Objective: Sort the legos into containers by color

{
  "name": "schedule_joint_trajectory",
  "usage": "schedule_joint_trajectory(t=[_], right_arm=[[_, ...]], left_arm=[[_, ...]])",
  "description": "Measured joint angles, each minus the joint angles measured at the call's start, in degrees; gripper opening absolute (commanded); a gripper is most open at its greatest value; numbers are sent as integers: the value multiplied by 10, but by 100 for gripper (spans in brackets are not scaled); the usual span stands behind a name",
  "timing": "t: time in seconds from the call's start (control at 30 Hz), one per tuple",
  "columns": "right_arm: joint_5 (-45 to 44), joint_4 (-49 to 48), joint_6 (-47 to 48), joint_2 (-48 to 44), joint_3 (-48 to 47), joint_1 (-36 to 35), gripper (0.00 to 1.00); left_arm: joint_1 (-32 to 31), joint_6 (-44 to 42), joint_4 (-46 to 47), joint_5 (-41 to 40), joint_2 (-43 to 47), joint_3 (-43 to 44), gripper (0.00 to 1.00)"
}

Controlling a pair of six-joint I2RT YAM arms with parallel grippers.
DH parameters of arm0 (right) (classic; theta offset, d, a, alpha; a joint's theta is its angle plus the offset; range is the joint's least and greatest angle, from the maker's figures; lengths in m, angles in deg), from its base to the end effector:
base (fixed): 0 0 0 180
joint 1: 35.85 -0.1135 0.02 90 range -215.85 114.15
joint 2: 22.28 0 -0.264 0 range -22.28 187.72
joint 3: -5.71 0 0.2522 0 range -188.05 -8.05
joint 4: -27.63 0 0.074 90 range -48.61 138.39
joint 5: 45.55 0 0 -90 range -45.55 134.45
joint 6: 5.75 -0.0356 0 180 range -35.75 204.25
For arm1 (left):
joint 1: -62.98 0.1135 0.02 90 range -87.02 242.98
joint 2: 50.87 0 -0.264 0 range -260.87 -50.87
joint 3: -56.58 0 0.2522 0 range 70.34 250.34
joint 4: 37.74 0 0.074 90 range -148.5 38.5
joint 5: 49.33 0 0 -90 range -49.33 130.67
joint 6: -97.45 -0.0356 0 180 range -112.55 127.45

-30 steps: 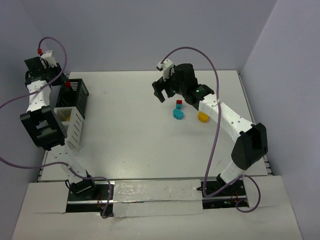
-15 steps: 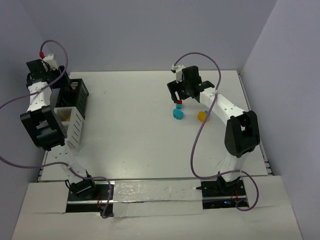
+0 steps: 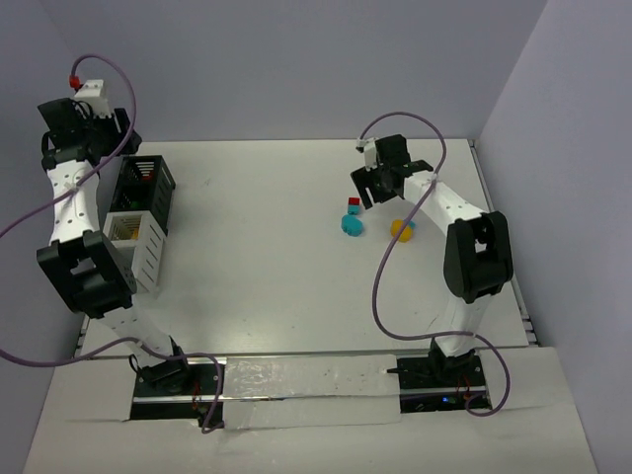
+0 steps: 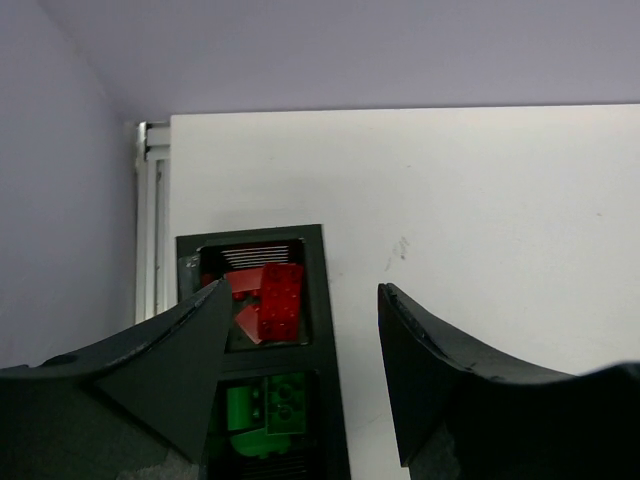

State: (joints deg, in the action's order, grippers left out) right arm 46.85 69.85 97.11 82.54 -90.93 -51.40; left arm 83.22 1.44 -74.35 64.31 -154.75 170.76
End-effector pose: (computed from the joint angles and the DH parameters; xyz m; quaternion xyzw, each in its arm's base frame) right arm 0.3917 0.1105 0.2484 -0.2377 0.9102 0.0276 0.3381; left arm 0.4056 0.1343 0.3676 0.0043 0.8385 -0.0522 0.5425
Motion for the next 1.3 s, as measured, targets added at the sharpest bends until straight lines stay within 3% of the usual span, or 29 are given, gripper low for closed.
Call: schedule_joint_trajectory(t=[0.27,0.47,0.6,0.73,0.93,1.13,1.3], right_arm=[[-6,20,7,54,-23,5,77],[-11,31,6,50,-3,32,80],[15,49,54,31,34,70,82],[90,95,163,7,30,117,81],[218,236,403,27,-105,210,81],[236,296,638,75,-148,248,82],[236,325,757,123,-147,232,83]], left_arm=[[-16,2,-5,38,9,-10,69],[-23,11,-16,49,18,-27,70],[-26,11,-22,71,29,-31,70],[-28,5,-38,115,35,-31,70],[-30,-7,-73,175,35,-29,70],[-31,-7,-79,192,35,-29,70],[-31,-7,-83,195,35,-29,70]])
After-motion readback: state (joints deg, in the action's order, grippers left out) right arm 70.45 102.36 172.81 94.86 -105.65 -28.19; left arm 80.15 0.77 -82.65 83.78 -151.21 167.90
